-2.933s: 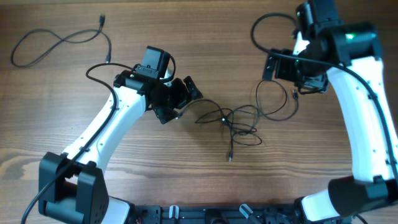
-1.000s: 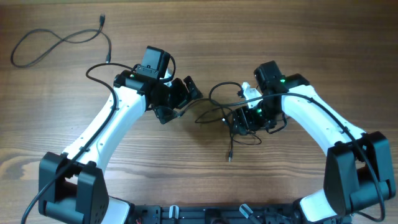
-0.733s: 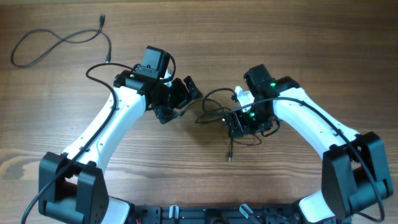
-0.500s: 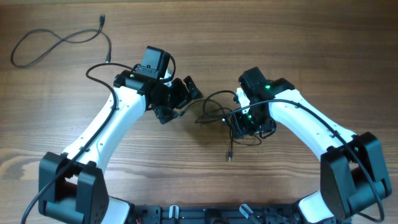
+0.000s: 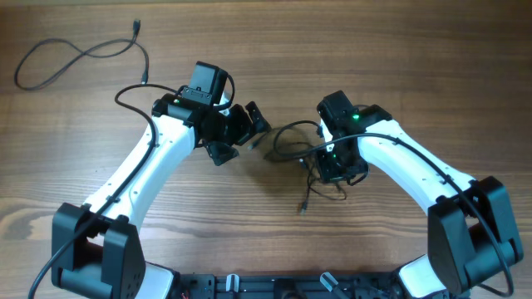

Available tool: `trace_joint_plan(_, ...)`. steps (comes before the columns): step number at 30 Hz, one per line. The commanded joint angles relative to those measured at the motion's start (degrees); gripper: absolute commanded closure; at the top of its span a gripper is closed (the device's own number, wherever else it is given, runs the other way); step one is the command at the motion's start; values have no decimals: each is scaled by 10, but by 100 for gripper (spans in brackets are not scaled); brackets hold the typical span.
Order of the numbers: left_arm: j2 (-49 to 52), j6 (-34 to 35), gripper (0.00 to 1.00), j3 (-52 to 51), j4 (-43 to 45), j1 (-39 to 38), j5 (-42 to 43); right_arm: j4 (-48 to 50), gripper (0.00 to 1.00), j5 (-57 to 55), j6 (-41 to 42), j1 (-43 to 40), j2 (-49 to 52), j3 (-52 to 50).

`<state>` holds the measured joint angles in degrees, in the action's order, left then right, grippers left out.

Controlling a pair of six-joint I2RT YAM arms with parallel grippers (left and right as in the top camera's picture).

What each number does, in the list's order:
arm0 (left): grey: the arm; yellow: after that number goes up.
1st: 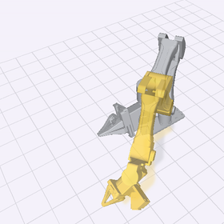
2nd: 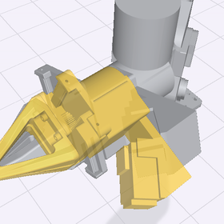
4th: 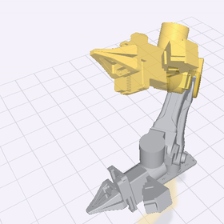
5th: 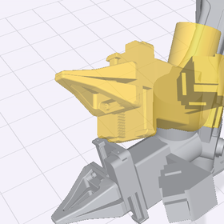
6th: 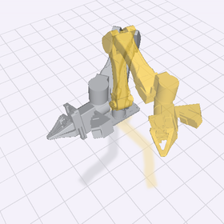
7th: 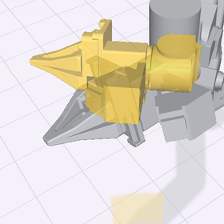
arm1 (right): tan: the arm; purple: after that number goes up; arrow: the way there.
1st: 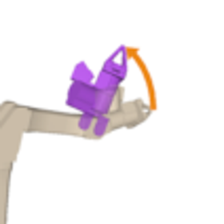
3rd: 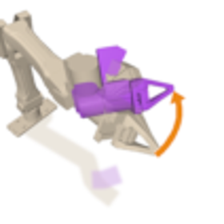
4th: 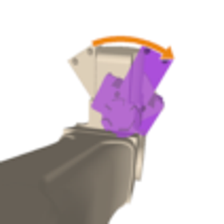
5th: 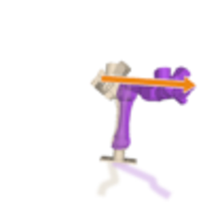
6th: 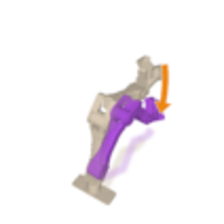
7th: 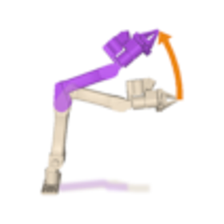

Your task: Untangle cables

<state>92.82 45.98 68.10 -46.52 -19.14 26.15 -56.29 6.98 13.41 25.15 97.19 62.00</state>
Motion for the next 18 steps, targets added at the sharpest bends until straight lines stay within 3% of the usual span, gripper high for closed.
trace_joint_plan(1, 7, -1, 0, 0, -3, 1, -7, -1, 96, -9, 22, 2, -3, -5)
trace_joint_plan(6, 7, -1, 0, 0, -5, 1, -7, -63, 96, 83, -13, 2, -13, 66)
trace_joint_plan(13, 7, -1, 0, 0, -5, 1, -7, -241, 96, 178, -74, 0, -44, 309)
trace_joint_plan(18, 7, -1, 0, 0, -5, 1, -7, -283, 96, 204, -72, 0, -58, 487)
